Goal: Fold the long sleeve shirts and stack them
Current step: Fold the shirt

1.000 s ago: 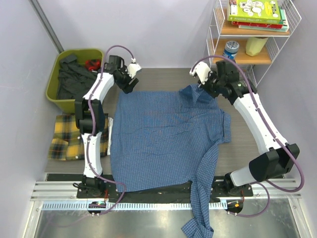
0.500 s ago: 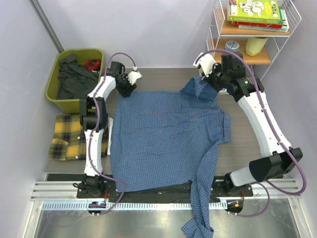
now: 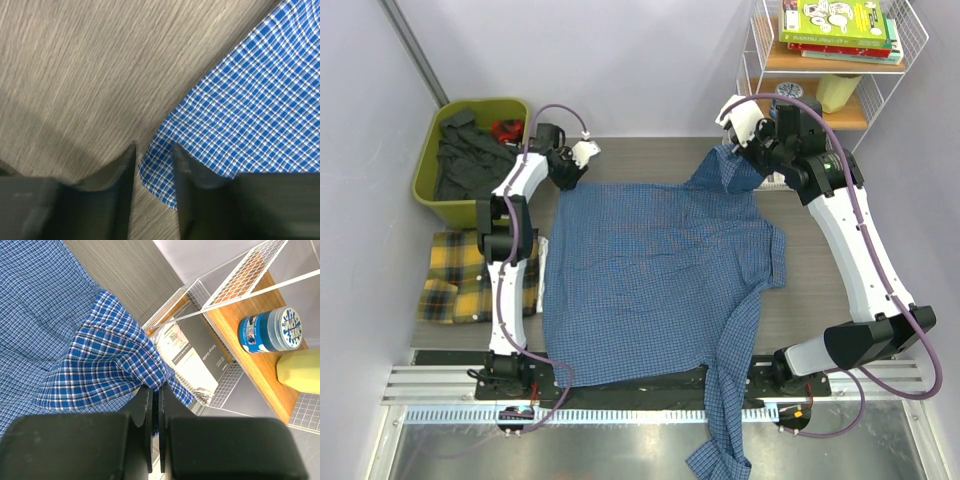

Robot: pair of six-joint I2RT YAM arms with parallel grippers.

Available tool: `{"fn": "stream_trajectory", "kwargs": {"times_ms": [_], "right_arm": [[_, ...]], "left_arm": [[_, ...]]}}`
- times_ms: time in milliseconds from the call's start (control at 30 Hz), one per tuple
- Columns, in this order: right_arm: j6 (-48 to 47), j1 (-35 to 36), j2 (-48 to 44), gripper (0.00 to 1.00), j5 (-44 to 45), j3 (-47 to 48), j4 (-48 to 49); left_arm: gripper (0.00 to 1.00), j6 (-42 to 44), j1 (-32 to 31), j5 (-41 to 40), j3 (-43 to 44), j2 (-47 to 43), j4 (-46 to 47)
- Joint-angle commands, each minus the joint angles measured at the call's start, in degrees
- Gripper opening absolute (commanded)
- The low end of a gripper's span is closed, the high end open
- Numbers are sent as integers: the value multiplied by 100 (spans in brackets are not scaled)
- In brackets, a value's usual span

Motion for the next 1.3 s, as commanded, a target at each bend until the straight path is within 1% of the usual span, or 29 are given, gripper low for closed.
{"fn": "stream_trajectory", "kwargs": {"times_ms": [0,33,100,133,333,533,700,767,800,833,867,900,933,967,1000,1033,1100,1133,1200,1267], "right_arm": [[-7,-17,-237,1,127,302,152],[-8,-8,-228,1,127,320,151],[-25,-8,-254,1,153,355,151],[-25,-8,-254,1,162,364,151],[-51,0,-316,1,180,417,116],[-60,-17,-456,1,171,461,20],[-87,-8,-658,1,127,627,-235],[-104,-8,-737,1,92,636,-349],[-122,-8,-772,1,75,610,-367],[-139,-8,-868,1,57,523,-393],[-148,-8,-896,1,-4,479,-437],[-139,-8,-922,1,-39,443,-455],[-131,-8,-948,1,-75,382,-464],[-131,-17,-949,1,-127,364,-490],[-113,-8,-949,1,-136,346,-508],[-104,-8,-949,1,-145,312,-499],[-95,-17,-940,1,-189,311,-508],[-87,-8,-931,1,-198,320,-499],[-87,1,-913,1,-216,346,-525],[-78,-8,-905,1,-198,381,-552]], "left_arm": [[28,123,101,390,154,-272,-226],[23,159,119,521,146,-307,-315],[19,229,128,619,93,-369,-386],[14,238,145,715,84,-413,-438],[0,186,198,918,49,-632,-553],[0,45,242,1015,-495,-1405,-35],[0,483,242,1243,-970,-2125,-472],[0,589,251,1243,-1233,-2337,-483],[0,616,251,1235,-1513,-2434,-343],[1,625,242,1217,-1646,-2539,-272],[9,625,242,1208,-1699,-2532,-211],[18,538,242,1173,-1674,-2479,-158],[38,432,242,1077,-1613,-2305,-1],[44,336,242,1007,-1516,-2190,62],[49,108,251,971,-1220,-2049,71],[55,10,242,927,-1043,-1700,80],[57,-148,242,839,-517,-1356,62],[58,-262,242,813,-365,-1093,80],[57,-333,242,804,-32,-854,115],[57,-220,251,917,110,-582,19]]}}
